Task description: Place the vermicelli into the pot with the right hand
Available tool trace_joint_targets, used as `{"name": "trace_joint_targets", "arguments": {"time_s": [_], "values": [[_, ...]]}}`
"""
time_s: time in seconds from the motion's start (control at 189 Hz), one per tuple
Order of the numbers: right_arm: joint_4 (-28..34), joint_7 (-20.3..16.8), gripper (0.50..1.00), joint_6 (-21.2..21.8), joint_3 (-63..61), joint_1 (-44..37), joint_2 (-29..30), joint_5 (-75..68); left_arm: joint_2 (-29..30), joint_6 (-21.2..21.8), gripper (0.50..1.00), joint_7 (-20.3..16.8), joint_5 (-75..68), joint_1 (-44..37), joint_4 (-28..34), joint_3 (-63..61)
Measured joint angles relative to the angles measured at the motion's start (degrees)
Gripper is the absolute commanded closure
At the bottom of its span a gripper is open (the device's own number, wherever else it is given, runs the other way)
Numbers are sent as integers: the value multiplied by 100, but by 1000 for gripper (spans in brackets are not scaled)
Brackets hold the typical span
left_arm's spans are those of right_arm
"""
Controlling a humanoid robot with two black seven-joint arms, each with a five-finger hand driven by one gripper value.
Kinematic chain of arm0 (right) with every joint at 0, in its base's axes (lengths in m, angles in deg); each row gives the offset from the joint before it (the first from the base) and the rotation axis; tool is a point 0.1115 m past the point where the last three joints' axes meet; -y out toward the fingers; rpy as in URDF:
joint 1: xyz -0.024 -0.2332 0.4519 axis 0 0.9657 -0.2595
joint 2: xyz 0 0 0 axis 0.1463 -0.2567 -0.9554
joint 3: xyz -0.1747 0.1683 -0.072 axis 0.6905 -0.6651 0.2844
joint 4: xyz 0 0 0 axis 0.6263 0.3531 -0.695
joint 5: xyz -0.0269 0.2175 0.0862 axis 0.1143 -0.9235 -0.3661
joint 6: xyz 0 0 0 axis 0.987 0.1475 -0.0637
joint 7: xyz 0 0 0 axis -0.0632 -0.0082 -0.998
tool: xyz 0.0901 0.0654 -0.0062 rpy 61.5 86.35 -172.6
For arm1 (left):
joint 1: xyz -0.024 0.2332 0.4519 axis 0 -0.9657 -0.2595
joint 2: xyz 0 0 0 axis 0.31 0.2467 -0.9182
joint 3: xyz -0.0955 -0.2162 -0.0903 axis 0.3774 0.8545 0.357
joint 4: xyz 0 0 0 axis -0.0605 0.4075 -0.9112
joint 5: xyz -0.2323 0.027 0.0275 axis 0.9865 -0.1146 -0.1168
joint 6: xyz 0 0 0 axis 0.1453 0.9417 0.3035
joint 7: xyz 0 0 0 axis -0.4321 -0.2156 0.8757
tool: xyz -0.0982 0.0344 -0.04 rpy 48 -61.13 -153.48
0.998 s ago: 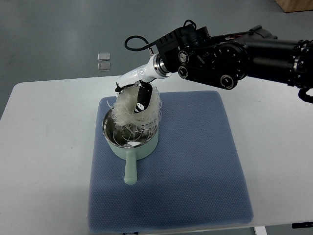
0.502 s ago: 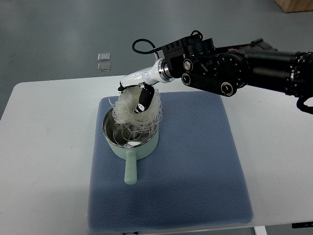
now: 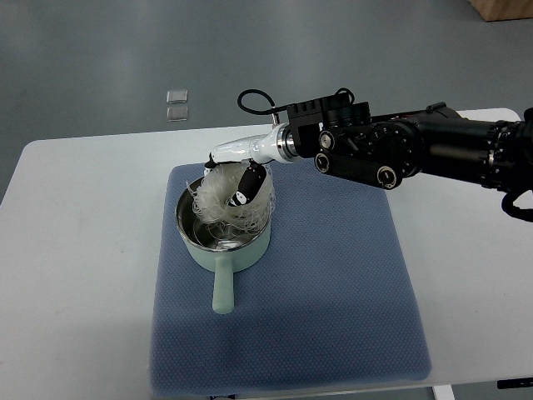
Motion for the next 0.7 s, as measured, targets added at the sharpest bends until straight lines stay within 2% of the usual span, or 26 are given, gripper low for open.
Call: {"name": "trace_joint_targets", "arguments": {"time_s": [0.026,0.063,0.121,0.523,0.702], "values": [[0,2,636,-7,-19,2,0,-20,0,-1,500,0,0,0,-2,0],[0,3,587,-8,-55,2,0,-72,0,-1,500,0,0,0,-5,0],[0,3,577,12,-130,0,0,-196,0,-1,500,0,0,0,-6,-1],[10,-1,572,151,-1447,-248,0,-779,0,5,500,0,-10,9,-8,-6],[12,14,572,121,-2772,306,-143,-1024,0,5,500,0,-9,9,-8,-2]]}}
